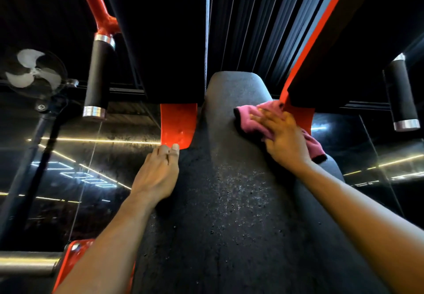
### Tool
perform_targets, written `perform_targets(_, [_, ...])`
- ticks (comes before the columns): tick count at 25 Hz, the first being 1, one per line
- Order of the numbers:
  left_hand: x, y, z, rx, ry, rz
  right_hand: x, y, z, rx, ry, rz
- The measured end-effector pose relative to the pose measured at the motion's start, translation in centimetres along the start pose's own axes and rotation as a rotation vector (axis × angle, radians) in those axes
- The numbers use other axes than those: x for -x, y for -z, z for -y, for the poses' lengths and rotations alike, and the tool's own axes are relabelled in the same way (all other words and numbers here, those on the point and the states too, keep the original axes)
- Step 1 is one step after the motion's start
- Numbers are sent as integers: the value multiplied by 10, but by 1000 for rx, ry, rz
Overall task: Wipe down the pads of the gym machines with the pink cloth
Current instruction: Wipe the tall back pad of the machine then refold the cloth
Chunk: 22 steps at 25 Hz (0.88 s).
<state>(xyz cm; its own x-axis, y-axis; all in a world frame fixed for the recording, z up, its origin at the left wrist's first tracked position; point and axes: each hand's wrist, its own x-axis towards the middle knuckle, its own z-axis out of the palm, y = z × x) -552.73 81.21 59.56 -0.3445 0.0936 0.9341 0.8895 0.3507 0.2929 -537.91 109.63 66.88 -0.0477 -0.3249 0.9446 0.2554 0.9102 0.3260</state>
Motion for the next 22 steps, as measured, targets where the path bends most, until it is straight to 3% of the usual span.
perform_targets(3, [1, -5, -2, -17, 8, -38, -14, -9, 27, 151, -277, -39])
perform_targets(6, [0, -10, 2, -24, -10, -74, -66, -19, 39, 100, -374, -124])
perform_targets(11, [1, -9, 2, -43, -3, -56, -106, -22, 14, 29, -375, -95])
perform_targets(15, [2, -6, 1, -35, 8, -43, -49, -4, 4, 25, -260, 3])
perform_targets(22, [1, -3, -4, -3, 40, -8, 39, 27, 21, 49, -350, 38])
